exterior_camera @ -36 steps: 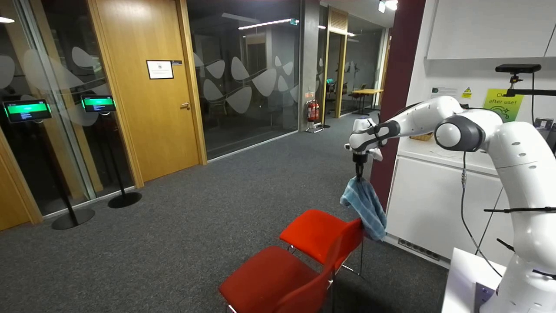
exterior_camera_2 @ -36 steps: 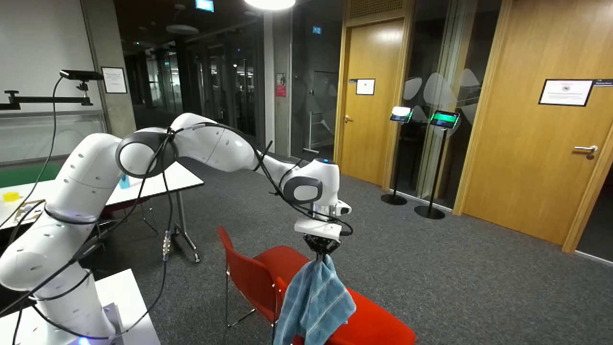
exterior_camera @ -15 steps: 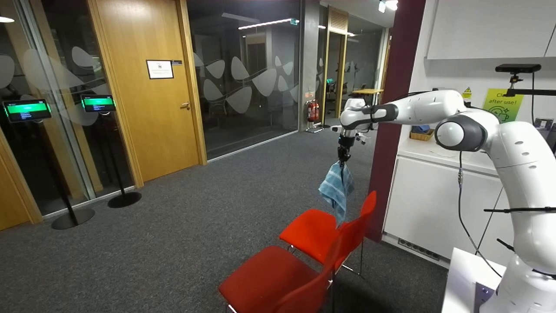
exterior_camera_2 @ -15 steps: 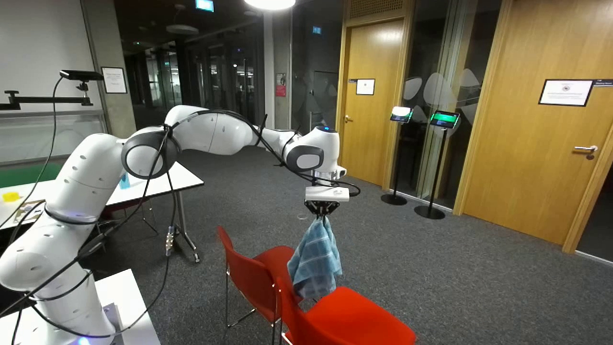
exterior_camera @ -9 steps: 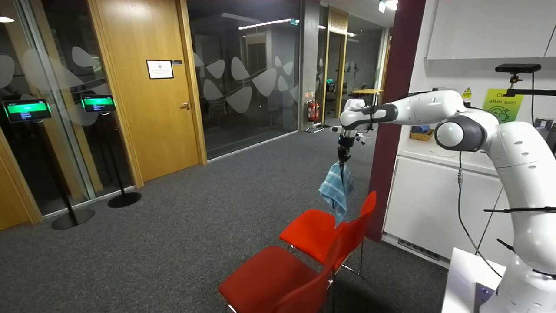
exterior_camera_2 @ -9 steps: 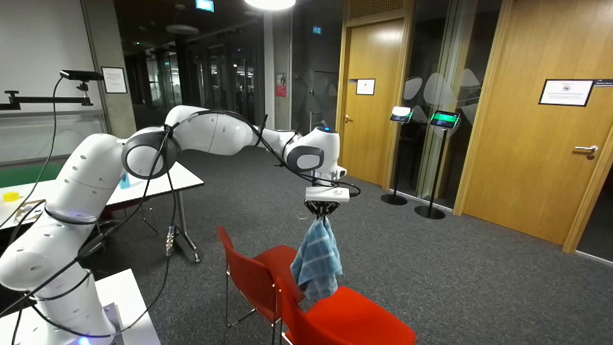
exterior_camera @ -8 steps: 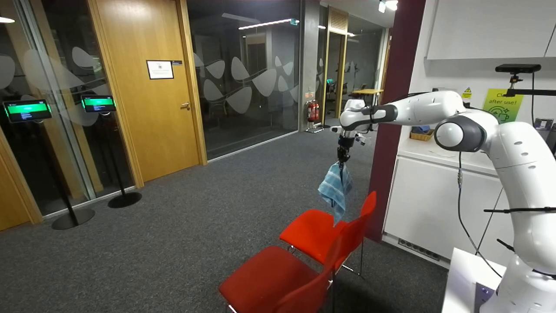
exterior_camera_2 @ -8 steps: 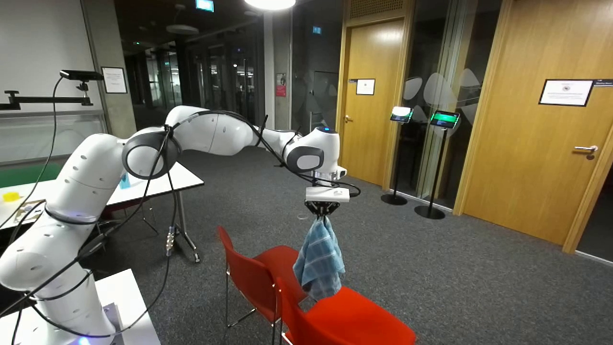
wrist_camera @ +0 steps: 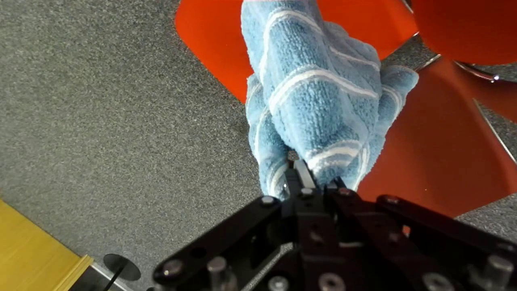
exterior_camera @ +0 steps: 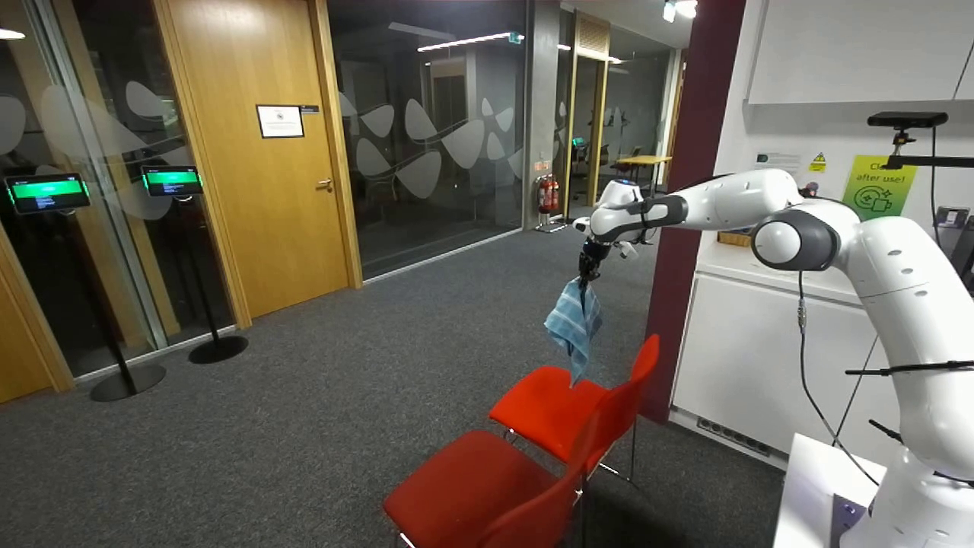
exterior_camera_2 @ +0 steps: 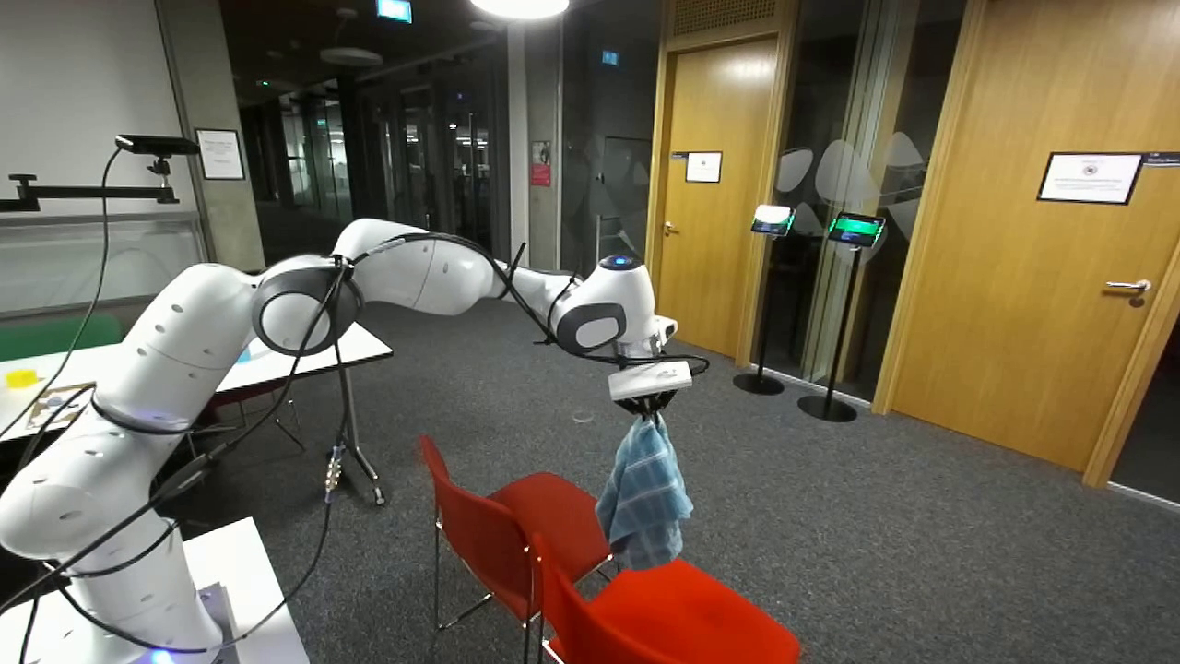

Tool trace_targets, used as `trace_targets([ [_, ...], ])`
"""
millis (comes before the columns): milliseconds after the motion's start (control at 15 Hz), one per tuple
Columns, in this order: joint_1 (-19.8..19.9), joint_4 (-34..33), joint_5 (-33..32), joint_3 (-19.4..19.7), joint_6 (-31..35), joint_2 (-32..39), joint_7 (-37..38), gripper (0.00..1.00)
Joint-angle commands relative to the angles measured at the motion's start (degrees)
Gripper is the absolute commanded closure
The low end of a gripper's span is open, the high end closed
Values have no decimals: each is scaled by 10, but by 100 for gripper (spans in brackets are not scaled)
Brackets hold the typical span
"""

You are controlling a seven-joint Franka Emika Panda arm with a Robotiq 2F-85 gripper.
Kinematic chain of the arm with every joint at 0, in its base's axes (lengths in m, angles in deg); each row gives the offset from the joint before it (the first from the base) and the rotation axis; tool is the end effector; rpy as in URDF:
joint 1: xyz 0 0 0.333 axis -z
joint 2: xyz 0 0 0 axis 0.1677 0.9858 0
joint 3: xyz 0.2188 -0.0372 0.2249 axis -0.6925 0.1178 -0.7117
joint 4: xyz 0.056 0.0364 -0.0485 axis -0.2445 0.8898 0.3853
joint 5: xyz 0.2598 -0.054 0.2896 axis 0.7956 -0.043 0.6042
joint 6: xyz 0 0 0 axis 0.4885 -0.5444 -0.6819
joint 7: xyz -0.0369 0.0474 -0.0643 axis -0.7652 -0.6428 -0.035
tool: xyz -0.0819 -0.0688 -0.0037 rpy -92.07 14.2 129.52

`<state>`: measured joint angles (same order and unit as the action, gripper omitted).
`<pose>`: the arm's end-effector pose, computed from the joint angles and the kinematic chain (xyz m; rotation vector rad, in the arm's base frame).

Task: Pick up the cloth and put it on the seat of the chair

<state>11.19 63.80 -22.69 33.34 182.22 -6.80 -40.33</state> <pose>0.7147 -0.2693 0.3958 2.6930 1.2131 0.4390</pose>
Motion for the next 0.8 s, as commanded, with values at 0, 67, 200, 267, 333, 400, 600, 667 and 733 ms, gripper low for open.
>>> trace_targets([
  [0, 0, -12, -11, -4, 50, 12, -30, 99],
  [67, 0, -10, -15, -4, 60, 15, -33, 99],
  [200, 0, -9, -19, -4, 67, 16, -31, 71],
  [267, 0, -8, -19, -5, 69, 16, -29, 69],
  [333, 0, -9, -19, -4, 67, 17, -27, 64],
  [400, 0, -9, -19, -4, 67, 17, -26, 55],
  [600, 0, -5, -20, -5, 71, 15, -28, 32],
  [667, 0, -4, -20, -5, 73, 15, -29, 26],
  [733, 0, -3, -20, -5, 74, 14, -28, 17],
])
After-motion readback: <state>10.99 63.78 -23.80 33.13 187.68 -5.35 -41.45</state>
